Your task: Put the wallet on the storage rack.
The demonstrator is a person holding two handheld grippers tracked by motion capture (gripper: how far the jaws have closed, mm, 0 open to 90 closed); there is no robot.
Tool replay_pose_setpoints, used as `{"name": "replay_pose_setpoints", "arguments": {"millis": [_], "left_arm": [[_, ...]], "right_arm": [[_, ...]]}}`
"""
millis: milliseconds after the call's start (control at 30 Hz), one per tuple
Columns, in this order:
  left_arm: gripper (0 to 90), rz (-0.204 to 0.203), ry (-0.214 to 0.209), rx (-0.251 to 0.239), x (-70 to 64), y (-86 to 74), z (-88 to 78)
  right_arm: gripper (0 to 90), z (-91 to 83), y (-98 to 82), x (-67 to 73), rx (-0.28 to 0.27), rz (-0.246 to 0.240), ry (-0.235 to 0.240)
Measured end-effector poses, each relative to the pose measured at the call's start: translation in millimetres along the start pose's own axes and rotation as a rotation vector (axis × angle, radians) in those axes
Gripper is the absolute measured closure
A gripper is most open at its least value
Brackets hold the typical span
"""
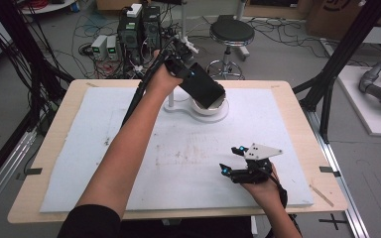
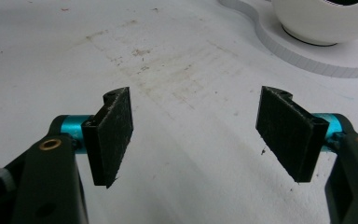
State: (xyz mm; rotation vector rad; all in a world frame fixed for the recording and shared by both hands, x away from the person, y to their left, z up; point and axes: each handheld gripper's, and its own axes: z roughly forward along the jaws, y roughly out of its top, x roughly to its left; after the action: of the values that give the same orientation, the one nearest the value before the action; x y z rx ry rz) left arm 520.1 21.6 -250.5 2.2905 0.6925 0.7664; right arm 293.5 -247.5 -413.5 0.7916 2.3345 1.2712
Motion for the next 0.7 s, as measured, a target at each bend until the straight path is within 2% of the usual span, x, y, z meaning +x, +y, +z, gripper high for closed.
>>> {"name": "replay_pose_setpoints", "arguments": {"millis": [33,133,300,467,700], "left_arm": [[54.1,0.004,0.012,-0.001,-1.0,0.1,1.1],[56.3,0.05,0.052,-0.002,-5.8,1.9,4.6],[56.7,0.052,0.062,0.029,-6.2,0.5,14.9],[56.3,0.071,0.035,0.026,-10.3,0.7,13.3],[53.5,0.035,-0.005,-0.031,-8.3,-1.0,-1.4]], "right_arm": [[27.8,0.3,0.0,0.1,0.0,0.0,0.0],[27.7,0.9,-0.3,0.0,0.004,0.004,0.007],[27.6,2.2,0.5,0.6,-0.002,0.003,0.012],[27.1,0.5,-0.1,0.0,-0.004,0.006,0.007],[26.9,-1.4,-0.3,-0.1,-0.006,0.012,0.008]]}}
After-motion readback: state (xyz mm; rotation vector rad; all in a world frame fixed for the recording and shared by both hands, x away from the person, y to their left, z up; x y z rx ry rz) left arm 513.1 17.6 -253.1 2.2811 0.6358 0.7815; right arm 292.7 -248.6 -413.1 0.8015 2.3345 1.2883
